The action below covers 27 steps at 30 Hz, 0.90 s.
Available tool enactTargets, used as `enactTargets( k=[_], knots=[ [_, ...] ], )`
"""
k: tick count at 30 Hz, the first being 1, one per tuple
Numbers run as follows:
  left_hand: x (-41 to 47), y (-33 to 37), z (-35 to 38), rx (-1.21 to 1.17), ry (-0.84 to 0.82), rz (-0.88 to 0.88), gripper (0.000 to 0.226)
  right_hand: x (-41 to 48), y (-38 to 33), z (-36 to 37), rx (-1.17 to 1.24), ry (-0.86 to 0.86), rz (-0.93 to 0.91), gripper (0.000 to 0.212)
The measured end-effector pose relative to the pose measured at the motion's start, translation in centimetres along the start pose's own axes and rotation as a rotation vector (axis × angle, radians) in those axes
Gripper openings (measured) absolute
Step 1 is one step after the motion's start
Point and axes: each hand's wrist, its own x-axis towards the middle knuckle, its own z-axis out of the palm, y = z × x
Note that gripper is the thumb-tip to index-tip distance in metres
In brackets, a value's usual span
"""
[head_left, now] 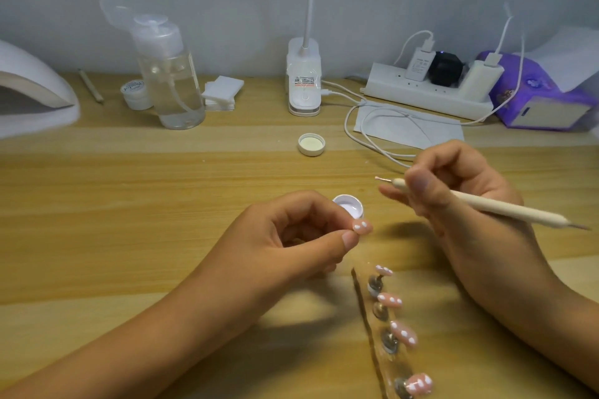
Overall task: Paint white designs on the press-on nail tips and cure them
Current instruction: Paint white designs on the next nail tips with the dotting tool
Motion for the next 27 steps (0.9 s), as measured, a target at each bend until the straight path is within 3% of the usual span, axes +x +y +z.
enactTargets(
  k=[7, 13, 21, 27],
  knots=[
    [0.4, -0.1, -0.6, -0.142, 0.158, -0.03, 0.01, 0.0, 0.0, 0.6, -0.375, -0.018, -0.066, 0.012],
    [0.4, -0.2, -0.8, -0.15, 0.16, -0.031, 0.008, 0.1, 0.6, 0.6, -0.584, -0.133, -0.151, 0.014],
    [0.5, -0.1, -0.6, -0.155, 0.144, -0.021, 0.008, 0.4, 1.0, 0.5, -0.664, -0.161, -0.14, 0.007],
    [0.4, 0.1, -0.4, -0.147, 0.117, -0.024, 0.009, 0.2, 0.4, 0.3, -0.427, -0.035, -0.129, 0.01]
  ],
)
